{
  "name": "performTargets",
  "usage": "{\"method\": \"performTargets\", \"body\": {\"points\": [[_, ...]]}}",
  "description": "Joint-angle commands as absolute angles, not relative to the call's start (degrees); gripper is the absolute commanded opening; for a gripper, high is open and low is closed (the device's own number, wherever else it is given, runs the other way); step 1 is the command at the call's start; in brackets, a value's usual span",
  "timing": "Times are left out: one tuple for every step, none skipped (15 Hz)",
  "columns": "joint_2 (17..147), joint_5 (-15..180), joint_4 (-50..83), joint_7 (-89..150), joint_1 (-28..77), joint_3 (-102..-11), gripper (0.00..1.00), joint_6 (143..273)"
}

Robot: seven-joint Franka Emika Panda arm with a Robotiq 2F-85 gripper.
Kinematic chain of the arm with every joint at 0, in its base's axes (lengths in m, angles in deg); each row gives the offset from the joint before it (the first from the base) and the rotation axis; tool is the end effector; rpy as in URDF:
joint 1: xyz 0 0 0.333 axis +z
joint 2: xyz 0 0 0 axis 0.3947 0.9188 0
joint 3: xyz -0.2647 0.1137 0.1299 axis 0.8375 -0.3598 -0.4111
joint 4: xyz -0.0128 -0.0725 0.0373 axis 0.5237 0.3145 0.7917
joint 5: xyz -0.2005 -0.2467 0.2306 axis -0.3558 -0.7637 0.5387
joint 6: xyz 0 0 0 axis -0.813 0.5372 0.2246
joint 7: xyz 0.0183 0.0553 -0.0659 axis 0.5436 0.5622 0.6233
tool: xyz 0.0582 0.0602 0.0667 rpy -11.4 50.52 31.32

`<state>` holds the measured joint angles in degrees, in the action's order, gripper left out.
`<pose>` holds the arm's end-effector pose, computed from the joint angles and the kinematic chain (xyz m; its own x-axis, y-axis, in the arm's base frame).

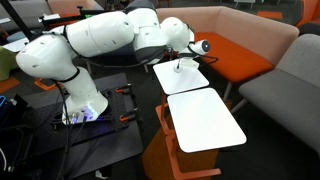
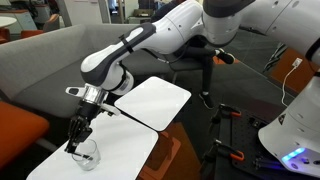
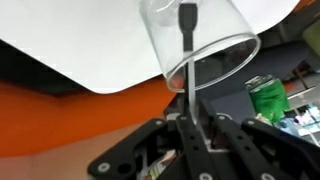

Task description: Place the marker in the glass cup

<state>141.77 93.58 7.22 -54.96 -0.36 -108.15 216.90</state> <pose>0.6789 0.1801 0.0609 0.3721 0.5895 0.7170 0.9275 -0.2059 -0.3122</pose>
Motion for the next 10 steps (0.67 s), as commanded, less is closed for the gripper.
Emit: {"method": "performTargets", "body": {"points": [[139.74, 96.01, 8.33, -55.29, 0.16, -107.26, 0.51, 218.22], [139.21, 96.25, 8.75, -54.72, 0.24, -107.06, 0.58, 218.69], [138.40, 96.33, 9.49, -54.36, 0.23, -106.82, 0.67, 219.30], [137.56, 96.72, 10.36, -53.53, 0.11, -106.65, 0.73, 220.14], [136.63, 97.02, 11.05, -52.30, 0.23, -106.22, 0.80, 220.90], [135.26, 97.25, 12.31, -51.03, 0.29, -105.74, 0.89, 222.24], [133.96, 97.28, 13.47, -49.44, 0.39, -105.28, 0.95, 223.20], [132.78, 97.17, 14.62, -48.19, 0.39, -104.91, 1.00, 224.16], [131.48, 97.09, 15.94, -46.82, 0.23, -104.64, 1.00, 224.58], [130.48, 97.34, 17.10, -45.61, -0.26, -104.77, 1.00, 224.22]]}}
